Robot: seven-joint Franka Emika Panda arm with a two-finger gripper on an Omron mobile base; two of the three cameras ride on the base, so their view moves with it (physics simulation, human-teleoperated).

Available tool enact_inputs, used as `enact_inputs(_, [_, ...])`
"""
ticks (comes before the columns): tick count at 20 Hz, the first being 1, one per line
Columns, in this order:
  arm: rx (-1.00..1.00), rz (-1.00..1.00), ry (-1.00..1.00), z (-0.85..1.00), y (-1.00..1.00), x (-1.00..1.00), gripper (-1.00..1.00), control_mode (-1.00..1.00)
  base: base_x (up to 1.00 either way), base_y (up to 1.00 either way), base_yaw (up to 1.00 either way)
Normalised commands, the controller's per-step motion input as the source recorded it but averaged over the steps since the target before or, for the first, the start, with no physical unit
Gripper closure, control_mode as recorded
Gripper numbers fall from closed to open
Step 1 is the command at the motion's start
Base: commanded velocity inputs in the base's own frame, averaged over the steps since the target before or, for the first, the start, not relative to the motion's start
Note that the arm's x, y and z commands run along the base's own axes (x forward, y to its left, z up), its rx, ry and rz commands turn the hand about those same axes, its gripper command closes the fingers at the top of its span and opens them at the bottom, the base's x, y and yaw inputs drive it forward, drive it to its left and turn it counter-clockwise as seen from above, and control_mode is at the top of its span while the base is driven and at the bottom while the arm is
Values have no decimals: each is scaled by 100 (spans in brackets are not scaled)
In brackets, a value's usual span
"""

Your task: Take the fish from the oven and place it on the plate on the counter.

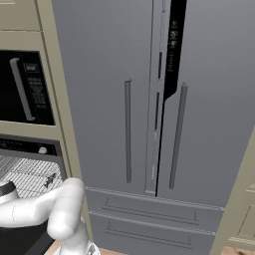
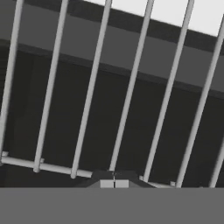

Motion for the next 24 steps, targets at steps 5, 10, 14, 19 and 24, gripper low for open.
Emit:
enact_inputs(5, [-28,4,13,-100,23,-100,100,-100,0,0,0])
enact_inputs(10, [-11,4,14,-80,-1,-100,100,-100,0,0,0])
enact_inputs(14, [14,2,-38,98,-15,-96,100,-100,0,0,0])
enact_inputs(19, [1,0,-47,100,-23,-40,100,-100,0,0,0])
enact_inputs(24, [5,-2,-12,87,-79,55,100,-100,0,0,0])
